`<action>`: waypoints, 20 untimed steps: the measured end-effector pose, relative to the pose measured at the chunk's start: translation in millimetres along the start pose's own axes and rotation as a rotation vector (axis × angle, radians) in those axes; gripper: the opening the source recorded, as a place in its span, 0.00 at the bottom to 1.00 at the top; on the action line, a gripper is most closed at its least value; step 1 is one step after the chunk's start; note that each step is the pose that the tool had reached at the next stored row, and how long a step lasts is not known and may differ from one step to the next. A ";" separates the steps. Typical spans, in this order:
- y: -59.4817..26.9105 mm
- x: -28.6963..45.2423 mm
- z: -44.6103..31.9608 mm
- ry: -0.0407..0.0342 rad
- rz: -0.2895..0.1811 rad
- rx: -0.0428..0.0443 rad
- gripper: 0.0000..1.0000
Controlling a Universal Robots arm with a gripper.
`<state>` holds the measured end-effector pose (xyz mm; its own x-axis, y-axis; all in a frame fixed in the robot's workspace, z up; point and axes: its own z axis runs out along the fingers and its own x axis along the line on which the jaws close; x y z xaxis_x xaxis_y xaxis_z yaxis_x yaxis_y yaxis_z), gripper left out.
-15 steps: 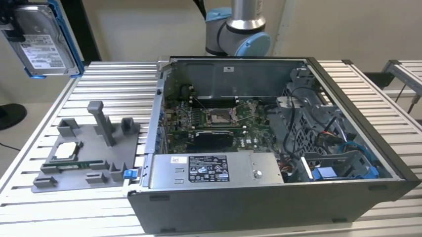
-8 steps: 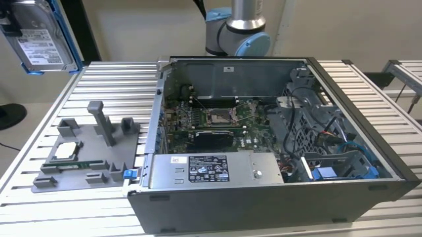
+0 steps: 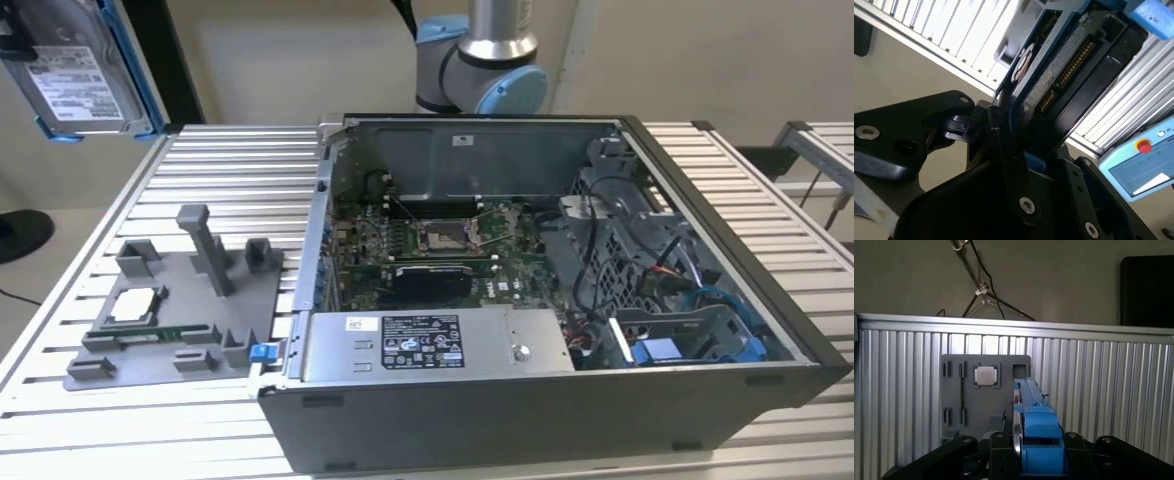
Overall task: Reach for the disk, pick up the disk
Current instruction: 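Pick up the disk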
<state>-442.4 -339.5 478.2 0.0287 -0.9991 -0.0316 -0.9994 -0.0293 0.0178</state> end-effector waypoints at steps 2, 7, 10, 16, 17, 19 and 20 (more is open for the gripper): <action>0.1 -0.1 -3.3 0.0000 0.000 -0.0001 0.00; 0.2 -0.4 -11.7 0.0000 0.000 0.0000 0.00; 0.2 -0.6 -17.9 0.0000 0.000 -0.0002 0.00; 0.5 -0.9 -28.9 0.0000 0.000 -0.0001 0.00; 0.5 -0.9 -30.1 0.0000 0.000 -0.0001 0.00; 0.5 -1.0 -31.1 0.0000 0.000 0.0000 0.00; 0.5 -1.0 -31.5 0.0000 0.000 0.0000 0.00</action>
<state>-442.4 -339.6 509.7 0.0288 -0.9991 -0.0316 -0.9994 -0.0293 0.0178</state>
